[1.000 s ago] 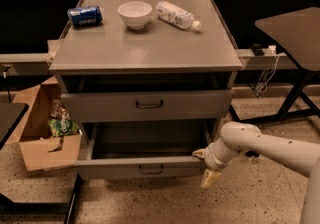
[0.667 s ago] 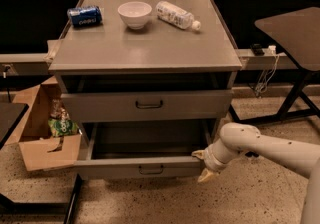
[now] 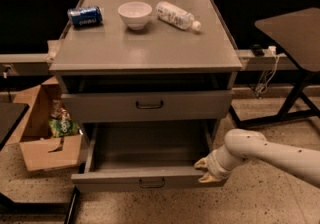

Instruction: Open middle drawer

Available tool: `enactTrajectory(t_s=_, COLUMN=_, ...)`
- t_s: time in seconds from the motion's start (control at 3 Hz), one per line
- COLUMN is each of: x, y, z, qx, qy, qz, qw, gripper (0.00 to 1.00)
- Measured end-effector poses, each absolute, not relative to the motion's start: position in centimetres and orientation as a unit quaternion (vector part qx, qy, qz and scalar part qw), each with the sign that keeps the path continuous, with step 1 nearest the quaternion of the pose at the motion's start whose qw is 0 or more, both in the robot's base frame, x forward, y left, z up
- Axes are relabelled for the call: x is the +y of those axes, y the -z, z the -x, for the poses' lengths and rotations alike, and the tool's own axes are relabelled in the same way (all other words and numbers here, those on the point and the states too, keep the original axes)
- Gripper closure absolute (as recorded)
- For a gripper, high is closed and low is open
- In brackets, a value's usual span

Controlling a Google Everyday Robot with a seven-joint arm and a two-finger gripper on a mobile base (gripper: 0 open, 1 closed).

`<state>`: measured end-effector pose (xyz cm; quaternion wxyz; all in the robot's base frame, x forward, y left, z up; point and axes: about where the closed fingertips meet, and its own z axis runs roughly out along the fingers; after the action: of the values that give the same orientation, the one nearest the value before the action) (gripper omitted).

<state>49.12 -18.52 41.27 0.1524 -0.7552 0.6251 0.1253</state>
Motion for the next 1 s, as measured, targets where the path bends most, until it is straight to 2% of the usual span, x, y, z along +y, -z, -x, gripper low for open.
enactTrajectory(t_s=0.33, x=-18.6, y=-41.7, z=-47.4, qx=0.619, qy=-0.129, qz=0.759, qw=0.155, gripper=1.00)
enactTrajectory(t_s=0.67, x=-18.6, y=-41.7, z=-47.4, qx=0.619, qy=-0.129, qz=0.759, qw=0.155, gripper=1.00)
enactTrajectory(t_s=1.0, x=-18.8, y=-40.9, z=-44.7, qx=0.616, qy=-0.155, qz=0.758, qw=0.150, gripper=0.82)
